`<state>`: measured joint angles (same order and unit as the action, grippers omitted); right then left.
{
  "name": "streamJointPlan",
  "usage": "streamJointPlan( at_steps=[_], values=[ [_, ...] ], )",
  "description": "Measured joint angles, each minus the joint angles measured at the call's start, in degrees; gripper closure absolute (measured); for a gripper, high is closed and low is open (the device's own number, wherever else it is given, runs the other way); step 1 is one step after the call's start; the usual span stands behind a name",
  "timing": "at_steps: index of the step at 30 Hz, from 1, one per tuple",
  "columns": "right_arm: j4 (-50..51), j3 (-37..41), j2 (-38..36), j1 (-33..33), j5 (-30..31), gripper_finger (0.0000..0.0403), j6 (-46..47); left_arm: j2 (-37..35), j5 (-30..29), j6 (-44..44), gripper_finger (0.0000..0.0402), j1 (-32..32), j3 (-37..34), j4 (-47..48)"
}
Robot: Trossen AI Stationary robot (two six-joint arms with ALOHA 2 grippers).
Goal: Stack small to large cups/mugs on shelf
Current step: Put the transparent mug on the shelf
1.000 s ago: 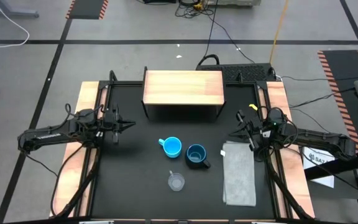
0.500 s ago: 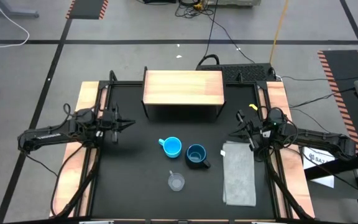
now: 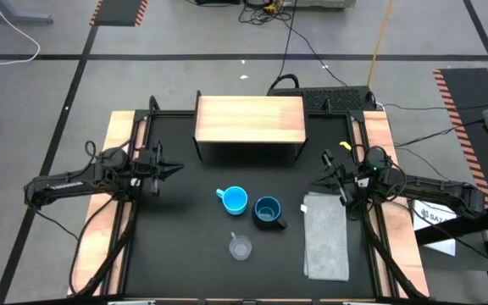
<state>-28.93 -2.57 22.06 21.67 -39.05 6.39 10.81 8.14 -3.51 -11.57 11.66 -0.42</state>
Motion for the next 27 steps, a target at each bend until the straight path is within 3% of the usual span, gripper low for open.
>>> streamJointPlan(
  at_steps=[14,27],
  values=[
    [0.00,0.01,0.00,-0.02,0.00,0.0403,0.02,0.01,-0.68,-0.17,0.0376,0.00,0.00,-2.64],
    [0.02,-0.01,0.00,0.01,0.00,0.0403,-0.02,1.53,1.31,-2.51,0.0376,1.68,0.00,-15.45]
  ],
)
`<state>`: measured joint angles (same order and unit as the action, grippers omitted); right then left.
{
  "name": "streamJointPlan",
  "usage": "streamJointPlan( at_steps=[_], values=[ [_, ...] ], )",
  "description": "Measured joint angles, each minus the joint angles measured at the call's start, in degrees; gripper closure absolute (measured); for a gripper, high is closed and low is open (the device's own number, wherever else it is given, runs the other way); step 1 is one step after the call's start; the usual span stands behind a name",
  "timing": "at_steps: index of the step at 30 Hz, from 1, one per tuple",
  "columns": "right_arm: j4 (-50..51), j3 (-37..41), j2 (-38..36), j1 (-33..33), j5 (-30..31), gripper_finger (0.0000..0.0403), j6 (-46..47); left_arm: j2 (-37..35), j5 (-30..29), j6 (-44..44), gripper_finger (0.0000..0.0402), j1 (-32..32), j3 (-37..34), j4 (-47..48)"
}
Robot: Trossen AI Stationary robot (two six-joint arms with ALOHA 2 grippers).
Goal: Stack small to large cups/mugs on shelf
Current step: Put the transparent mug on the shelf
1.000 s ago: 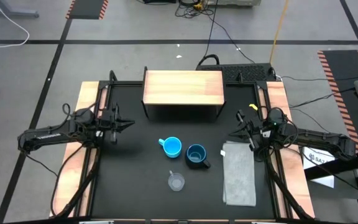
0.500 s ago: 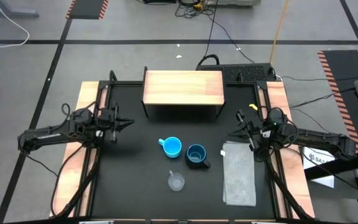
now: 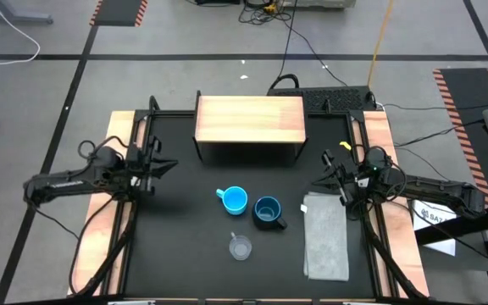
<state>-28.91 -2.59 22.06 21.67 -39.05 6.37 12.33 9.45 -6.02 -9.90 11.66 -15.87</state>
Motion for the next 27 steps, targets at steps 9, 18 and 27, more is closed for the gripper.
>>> streamJointPlan(
  at_steps=[9,18,27],
  values=[
    [0.00,0.00,0.02,-0.02,0.00,0.0403,0.02,9.67,-0.85,0.86,0.0376,1.19,1.90,-8.55],
    [0.08,0.01,0.00,0.00,0.00,0.0403,2.95,20.31,1.40,4.63,0.0376,5.09,12.21,-7.00],
    [0.61,0.02,0.00,-0.01,0.00,0.0403,3.13,29.49,1.20,6.21,0.0375,9.96,17.31,-6.63]
  ],
)
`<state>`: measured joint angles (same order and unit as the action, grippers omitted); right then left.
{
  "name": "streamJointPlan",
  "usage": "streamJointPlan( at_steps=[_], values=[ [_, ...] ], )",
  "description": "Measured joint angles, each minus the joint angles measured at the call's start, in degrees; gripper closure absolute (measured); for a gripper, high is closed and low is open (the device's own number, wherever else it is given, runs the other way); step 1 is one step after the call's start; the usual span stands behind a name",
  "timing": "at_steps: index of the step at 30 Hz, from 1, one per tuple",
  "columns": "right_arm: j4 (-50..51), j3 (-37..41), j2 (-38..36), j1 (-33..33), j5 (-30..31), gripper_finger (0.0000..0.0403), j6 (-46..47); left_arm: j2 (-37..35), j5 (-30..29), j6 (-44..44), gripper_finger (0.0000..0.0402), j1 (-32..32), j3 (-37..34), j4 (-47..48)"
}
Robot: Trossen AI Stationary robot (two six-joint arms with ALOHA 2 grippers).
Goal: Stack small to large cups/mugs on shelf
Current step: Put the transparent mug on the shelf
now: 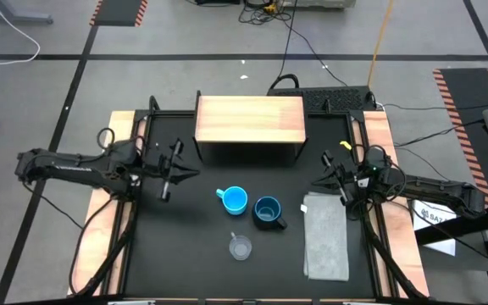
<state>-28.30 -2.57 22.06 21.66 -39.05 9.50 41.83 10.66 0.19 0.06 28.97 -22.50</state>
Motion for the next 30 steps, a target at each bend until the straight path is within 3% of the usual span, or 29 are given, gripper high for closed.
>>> streamJointPlan(
  at_steps=[9,19,30],
  values=[
    [-0.16,-0.02,0.00,0.01,0.02,0.0403,-0.20,5.40,2.84,2.36,0.0375,6.67,0.59,-2.64],
    [-0.17,0.00,0.00,0.00,0.02,0.0403,-2.20,11.88,-5.23,-0.47,0.0375,10.97,0.61,-8.04],
    [-0.15,0.00,0.00,-0.01,0.02,0.0403,-0.98,17.62,-5.67,-5.26,0.0375,10.99,0.61,-8.85]
  ],
)
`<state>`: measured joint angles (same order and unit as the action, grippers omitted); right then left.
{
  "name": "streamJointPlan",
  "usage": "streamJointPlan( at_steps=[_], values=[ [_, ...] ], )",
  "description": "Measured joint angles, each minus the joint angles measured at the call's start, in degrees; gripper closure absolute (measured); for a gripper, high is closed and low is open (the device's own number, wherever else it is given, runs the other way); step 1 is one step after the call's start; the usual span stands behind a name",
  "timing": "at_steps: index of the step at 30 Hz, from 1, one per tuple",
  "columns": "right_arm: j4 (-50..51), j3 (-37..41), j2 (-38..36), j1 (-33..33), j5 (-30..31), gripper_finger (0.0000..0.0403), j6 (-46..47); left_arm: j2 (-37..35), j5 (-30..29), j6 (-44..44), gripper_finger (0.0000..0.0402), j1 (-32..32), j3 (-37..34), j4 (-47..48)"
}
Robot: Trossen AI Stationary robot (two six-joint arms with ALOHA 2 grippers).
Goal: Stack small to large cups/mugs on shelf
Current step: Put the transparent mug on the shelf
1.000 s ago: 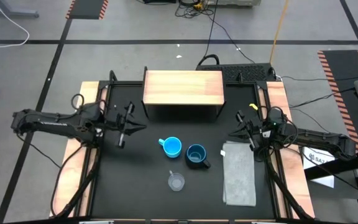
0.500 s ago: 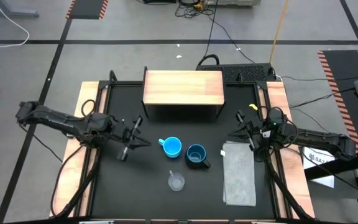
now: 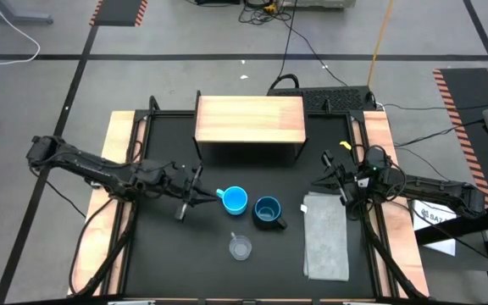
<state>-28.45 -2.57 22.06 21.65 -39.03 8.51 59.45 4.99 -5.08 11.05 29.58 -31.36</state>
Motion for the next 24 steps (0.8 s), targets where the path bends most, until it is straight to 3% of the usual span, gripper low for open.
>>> streamJointPlan(
  at_steps=[17,24],
  values=[
    [0.03,-0.01,0.01,0.01,0.00,0.0403,-0.08,8.68,0.80,-0.92,0.0376,8.38,0.00,-6.80],
    [0.02,-0.02,0.00,0.00,0.00,0.0403,0.20,12.33,-5.05,-0.54,0.0376,11.58,0.00,-9.42]
  ],
)
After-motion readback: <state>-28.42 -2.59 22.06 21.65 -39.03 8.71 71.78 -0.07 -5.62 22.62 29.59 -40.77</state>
